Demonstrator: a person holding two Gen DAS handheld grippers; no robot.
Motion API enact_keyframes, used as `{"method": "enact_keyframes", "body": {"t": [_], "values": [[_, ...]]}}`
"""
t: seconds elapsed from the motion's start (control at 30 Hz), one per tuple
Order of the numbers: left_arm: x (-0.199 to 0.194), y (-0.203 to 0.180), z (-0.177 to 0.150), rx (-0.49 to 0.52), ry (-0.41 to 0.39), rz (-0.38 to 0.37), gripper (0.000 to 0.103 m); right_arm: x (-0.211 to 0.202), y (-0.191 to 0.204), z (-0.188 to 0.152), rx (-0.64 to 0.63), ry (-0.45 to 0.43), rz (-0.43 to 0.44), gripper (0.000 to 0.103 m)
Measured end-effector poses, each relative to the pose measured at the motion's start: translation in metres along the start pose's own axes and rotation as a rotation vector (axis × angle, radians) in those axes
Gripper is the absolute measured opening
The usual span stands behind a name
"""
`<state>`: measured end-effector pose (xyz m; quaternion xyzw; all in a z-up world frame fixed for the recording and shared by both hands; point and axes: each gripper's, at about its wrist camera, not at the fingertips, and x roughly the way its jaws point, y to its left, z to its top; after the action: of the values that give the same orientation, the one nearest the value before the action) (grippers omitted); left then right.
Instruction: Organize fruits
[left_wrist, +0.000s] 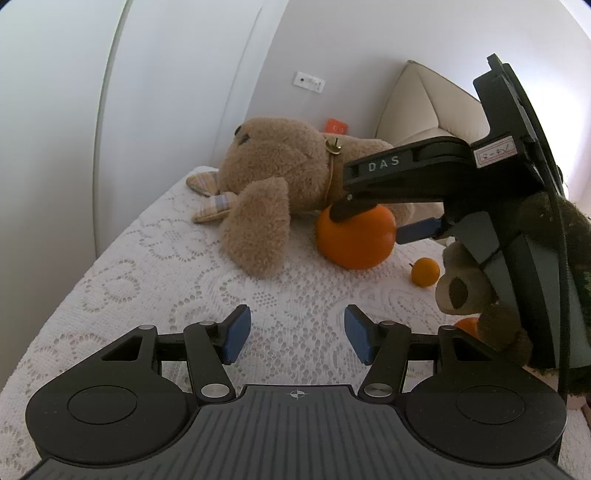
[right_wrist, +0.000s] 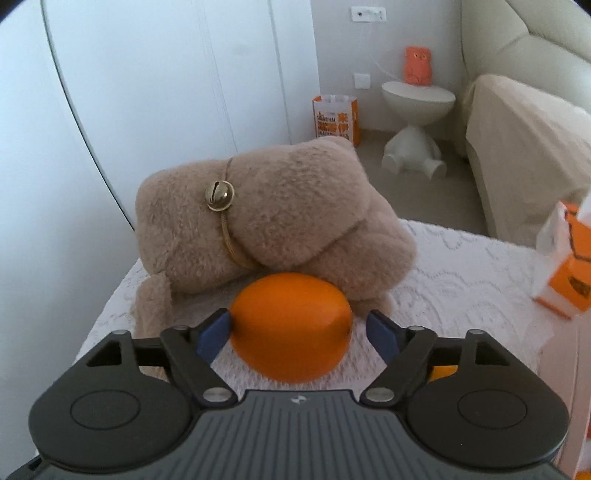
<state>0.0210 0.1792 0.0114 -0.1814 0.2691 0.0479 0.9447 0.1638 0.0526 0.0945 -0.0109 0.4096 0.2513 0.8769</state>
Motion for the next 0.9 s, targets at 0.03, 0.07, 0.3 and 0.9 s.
{"method": "enact_keyframes", "body": {"t": [0.03, 0.07, 0.3, 0.9], "values": [[0.000, 0.000, 0.000, 0.001, 0.001, 0.000, 0.061, 0.002, 0.001, -0.001, 0.010, 0.002, 0.003, 0.080], [0.000, 0.000, 0.000, 0.001, 0.002, -0.001, 0.061, 0.002, 0.002, -0.002, 0.018, 0.014, 0.016, 0.080], [0.001, 0.001, -0.001, -0.003, 0.004, -0.004, 0.061, -0.009, 0.001, -0.022, -0.073, 0.065, 0.040, 0.076], [0.000, -0.002, -0.002, 0.016, -0.003, -0.013, 0.061, -0.068, -0.048, -0.033, -0.088, 0.066, 0.159, 0.074]]}}
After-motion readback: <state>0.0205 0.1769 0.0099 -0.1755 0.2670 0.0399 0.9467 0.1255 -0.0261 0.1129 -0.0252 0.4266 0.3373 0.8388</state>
